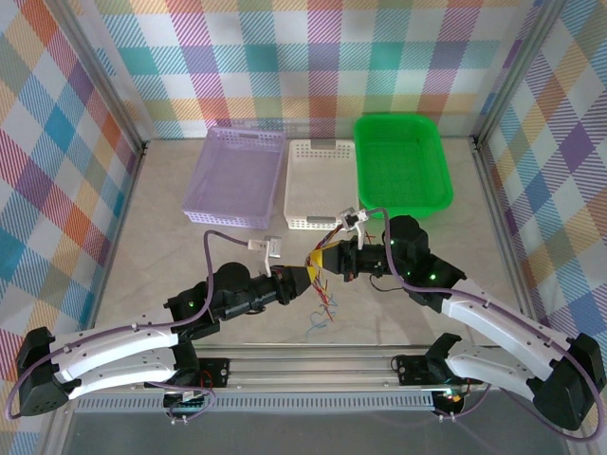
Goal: Untangle the cables
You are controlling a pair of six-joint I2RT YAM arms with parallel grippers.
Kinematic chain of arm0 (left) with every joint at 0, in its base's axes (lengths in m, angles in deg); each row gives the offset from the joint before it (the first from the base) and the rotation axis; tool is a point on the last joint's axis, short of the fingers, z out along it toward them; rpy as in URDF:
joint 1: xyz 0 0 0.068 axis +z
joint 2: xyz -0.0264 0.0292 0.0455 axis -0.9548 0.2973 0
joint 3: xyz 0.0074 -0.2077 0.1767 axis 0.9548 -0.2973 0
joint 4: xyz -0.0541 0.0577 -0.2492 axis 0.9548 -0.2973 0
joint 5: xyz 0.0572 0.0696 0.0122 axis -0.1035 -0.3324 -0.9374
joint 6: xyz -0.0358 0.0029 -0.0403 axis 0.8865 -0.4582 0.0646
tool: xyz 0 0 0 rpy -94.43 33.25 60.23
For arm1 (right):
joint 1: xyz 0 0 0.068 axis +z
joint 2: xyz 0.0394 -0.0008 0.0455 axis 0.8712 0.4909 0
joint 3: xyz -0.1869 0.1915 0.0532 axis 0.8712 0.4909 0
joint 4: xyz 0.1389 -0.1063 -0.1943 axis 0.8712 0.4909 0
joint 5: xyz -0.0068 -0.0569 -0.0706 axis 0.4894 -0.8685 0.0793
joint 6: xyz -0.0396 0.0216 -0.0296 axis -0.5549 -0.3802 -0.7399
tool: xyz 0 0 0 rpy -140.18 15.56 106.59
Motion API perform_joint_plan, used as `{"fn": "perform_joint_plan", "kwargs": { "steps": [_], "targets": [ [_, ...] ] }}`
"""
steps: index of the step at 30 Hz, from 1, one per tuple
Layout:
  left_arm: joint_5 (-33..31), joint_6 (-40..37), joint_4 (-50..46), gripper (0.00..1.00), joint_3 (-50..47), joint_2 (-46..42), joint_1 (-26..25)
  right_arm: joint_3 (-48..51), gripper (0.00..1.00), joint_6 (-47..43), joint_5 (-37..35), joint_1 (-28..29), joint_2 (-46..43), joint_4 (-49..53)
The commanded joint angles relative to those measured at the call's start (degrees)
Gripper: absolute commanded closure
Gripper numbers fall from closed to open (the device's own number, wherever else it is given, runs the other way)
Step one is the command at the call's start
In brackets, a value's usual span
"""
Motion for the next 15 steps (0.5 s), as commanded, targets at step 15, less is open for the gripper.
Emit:
{"fn": "perform_joint_plan", "kwargs": {
  "steps": [15],
  "targets": [
    [-6.2, 1.7, 1.7, 1.0, -4.6, -7.3, 0.4, 0.3, 1.0, -0.7, 1.1, 0.0, -0.7, -0.8]
  ]
}}
